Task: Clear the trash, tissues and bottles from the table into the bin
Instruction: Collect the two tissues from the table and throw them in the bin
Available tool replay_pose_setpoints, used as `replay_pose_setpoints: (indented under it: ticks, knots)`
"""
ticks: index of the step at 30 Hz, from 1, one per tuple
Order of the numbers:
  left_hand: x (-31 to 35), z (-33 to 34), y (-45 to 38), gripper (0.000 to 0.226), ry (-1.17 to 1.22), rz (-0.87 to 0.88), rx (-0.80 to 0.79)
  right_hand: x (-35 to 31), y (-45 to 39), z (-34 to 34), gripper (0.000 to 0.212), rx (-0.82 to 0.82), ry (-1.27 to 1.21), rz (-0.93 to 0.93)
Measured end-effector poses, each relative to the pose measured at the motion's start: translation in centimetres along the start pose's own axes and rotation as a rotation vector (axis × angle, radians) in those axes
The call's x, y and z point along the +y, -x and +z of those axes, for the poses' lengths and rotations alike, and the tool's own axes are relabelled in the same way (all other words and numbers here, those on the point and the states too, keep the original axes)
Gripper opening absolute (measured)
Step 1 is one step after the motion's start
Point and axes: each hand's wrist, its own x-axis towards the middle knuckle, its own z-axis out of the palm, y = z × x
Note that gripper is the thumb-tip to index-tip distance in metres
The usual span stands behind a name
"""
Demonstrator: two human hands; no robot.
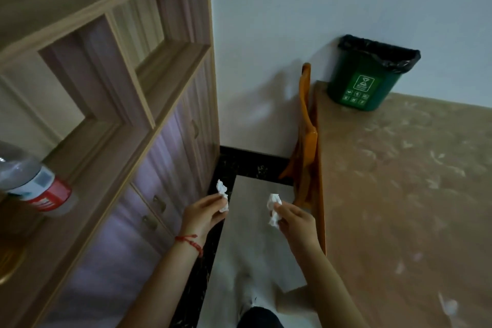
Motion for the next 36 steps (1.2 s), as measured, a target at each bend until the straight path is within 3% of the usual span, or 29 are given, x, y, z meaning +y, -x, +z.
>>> replay_pose_setpoints:
  ticks: [19, 29, 36]
  knots:
    - [8.3, 12.1, -17.8, 0.018, -0.064, 0.005, -0.067, -11.6, -17.4, 4.1, 0.008, -0.023, -0.044, -0.027]
    - [13.8, 17.4, -29.9, 0.015, -0.143, -0.045, -0.219, -17.0, -27.3, 8.9, 0.017, 0.096, -0.060, -0.068]
    - [16.6, 20.9, -35.9, 0.011, -0.156, -0.063, -0.295, -19.7, -32.0, 10.9, 0.009, 0.204, -0.125, -0.065]
